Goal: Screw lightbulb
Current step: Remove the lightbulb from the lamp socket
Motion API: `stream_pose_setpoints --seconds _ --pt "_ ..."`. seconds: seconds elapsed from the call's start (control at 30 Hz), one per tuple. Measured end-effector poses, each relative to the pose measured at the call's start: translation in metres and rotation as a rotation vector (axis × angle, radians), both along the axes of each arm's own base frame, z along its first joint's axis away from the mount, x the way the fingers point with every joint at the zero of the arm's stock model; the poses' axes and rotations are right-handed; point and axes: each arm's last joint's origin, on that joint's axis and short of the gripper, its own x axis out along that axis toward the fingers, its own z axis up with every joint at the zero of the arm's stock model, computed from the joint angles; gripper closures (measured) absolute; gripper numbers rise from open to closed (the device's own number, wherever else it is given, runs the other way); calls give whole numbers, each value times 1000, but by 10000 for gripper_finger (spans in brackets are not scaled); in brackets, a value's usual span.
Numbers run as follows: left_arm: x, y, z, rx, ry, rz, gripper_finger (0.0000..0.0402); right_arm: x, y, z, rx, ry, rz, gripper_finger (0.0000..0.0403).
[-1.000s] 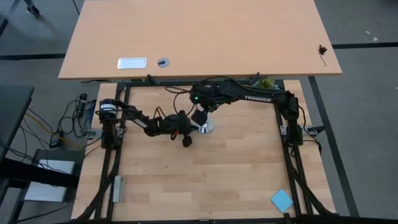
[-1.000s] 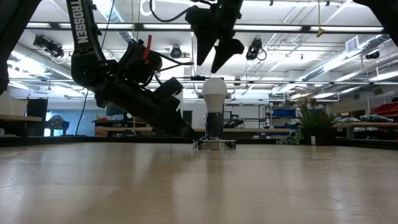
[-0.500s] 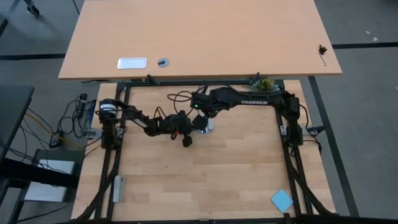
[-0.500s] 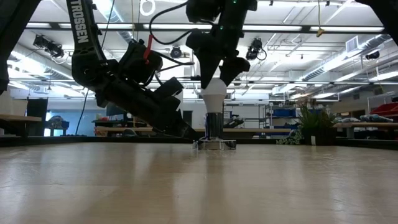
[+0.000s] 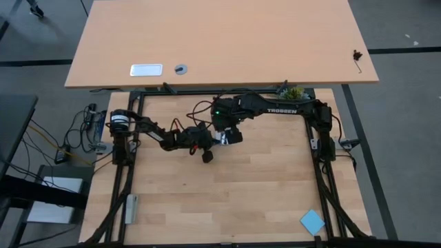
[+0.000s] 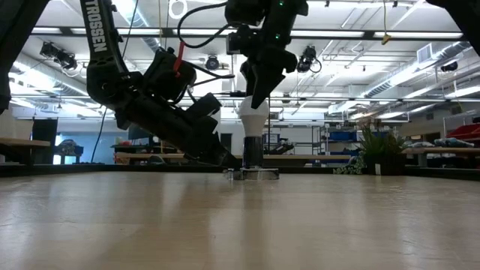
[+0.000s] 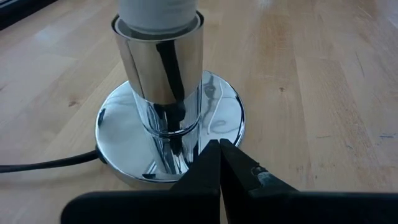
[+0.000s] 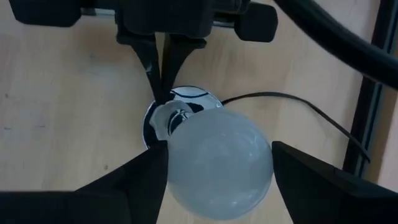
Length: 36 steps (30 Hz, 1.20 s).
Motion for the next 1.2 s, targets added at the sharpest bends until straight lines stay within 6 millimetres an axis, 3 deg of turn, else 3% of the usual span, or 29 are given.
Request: stream_pose_setpoints --seconds 0.2,0.4,0.6,0.73,1.2 --pt "0 0 0 2 1 -1 400 -2 2 3 4 0 -25 118" --pt "0 0 0 1 3 -1 400 2 17 31 16 -69 -105 103" --pt "0 0 0 1 4 0 400 5 22 57 151 -220 -440 96" --pt "0 0 0 1 4 0 400 4 16 53 224 -222 -642 96" --pt "0 0 0 -1 3 1 400 -3 -5 11 227 -111 -724 95"
